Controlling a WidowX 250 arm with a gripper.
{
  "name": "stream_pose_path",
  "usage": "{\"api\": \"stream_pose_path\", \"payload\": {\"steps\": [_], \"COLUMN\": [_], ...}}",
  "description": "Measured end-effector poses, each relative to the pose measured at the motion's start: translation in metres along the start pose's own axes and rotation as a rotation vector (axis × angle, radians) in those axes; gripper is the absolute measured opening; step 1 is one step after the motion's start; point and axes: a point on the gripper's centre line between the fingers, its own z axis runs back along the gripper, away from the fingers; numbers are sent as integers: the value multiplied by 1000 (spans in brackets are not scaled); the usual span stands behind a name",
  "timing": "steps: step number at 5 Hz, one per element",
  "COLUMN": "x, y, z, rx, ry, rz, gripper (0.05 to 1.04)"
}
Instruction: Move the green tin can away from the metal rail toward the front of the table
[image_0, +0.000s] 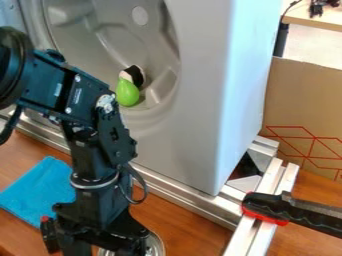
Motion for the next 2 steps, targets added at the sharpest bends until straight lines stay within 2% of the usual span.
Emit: {"api": "stream_pose_path", "payload": {"steps": [1,2], "x": [10,24], "y": [10,19], "z": [12,31], "rx": [-19,-38], "ry": [-17,-57], "rz": [24,22], "gripper": [1000,1000]}}
